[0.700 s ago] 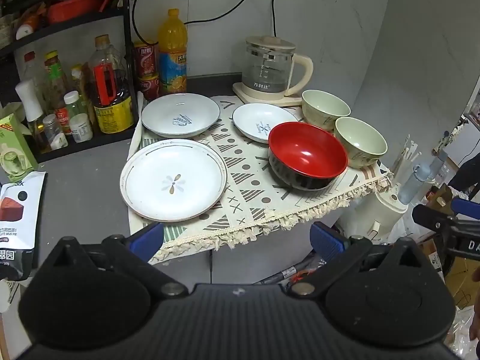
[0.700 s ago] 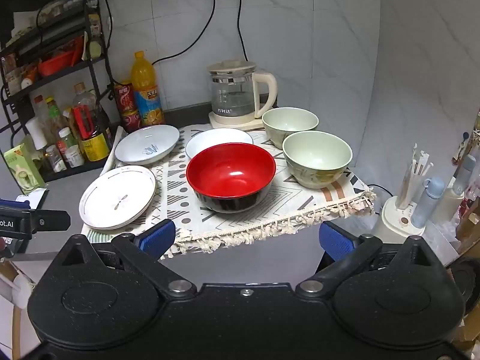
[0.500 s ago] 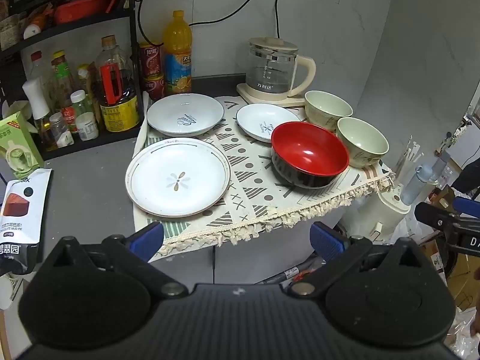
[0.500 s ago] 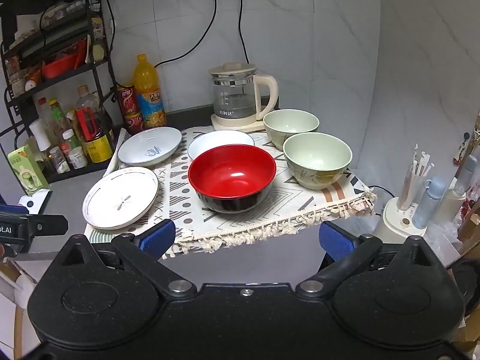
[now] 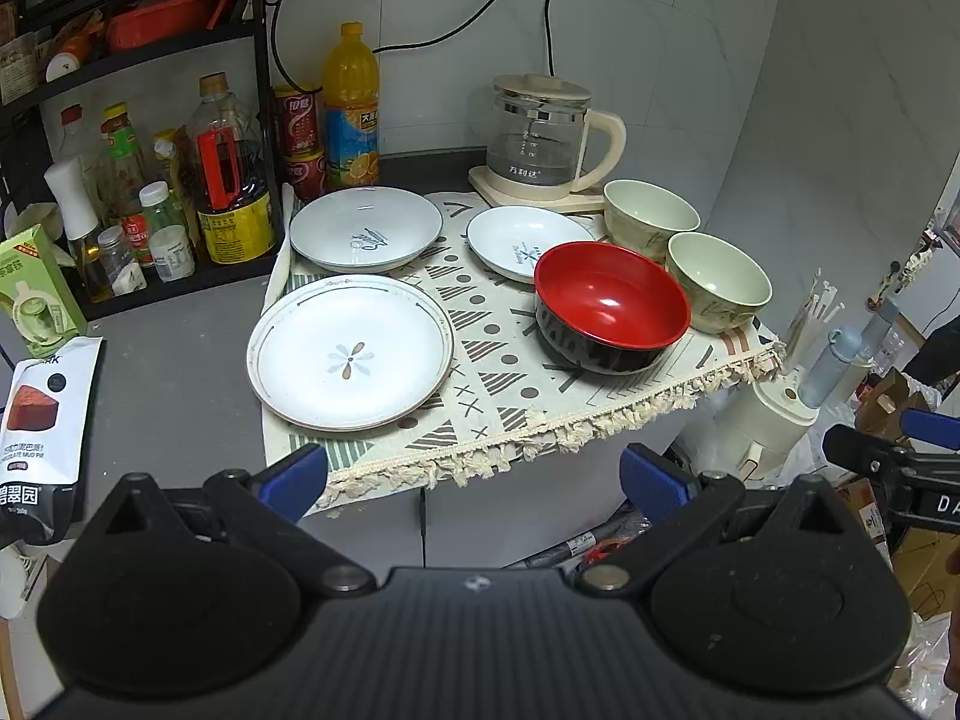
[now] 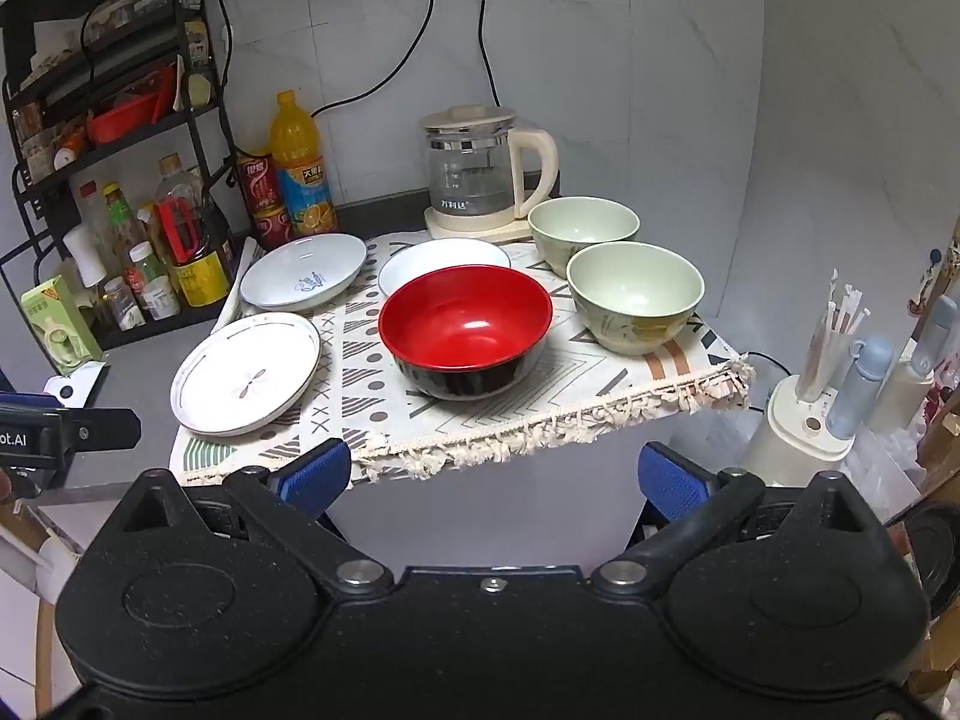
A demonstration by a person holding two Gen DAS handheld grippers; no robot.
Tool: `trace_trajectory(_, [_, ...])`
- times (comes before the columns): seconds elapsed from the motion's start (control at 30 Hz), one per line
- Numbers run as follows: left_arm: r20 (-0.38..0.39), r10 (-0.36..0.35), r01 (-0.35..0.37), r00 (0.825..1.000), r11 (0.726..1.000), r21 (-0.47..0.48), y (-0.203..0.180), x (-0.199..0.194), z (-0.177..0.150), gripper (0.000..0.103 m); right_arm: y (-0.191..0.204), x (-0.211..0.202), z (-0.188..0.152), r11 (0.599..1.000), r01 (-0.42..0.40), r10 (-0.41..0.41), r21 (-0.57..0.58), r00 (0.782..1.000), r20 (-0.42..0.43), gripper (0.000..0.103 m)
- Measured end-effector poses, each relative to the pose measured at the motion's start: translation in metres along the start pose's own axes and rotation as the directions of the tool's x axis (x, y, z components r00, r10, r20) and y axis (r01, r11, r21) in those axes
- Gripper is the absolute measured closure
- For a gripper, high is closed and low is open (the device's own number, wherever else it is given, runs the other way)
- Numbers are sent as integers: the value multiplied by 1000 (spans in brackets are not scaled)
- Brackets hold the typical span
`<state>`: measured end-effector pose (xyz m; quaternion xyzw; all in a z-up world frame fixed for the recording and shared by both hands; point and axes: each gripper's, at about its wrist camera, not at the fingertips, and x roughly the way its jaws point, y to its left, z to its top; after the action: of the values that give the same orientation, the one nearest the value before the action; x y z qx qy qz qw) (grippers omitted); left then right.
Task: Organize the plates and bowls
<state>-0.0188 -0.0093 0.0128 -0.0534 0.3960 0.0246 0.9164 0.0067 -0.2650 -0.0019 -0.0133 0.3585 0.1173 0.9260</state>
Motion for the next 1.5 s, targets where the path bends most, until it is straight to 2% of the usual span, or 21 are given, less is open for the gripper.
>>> trace_trajectory(0.9, [11,9,-9,1000,999,-31,3,-9,-6,1,2,-6,2,999,-32,32,-4,999,18,0])
trace_trajectory(1.5, [8,4,-4,1000,1000,-29,-15,-4,0,1,-14,-6,2,1000,-22,22,9,1000,15,0])
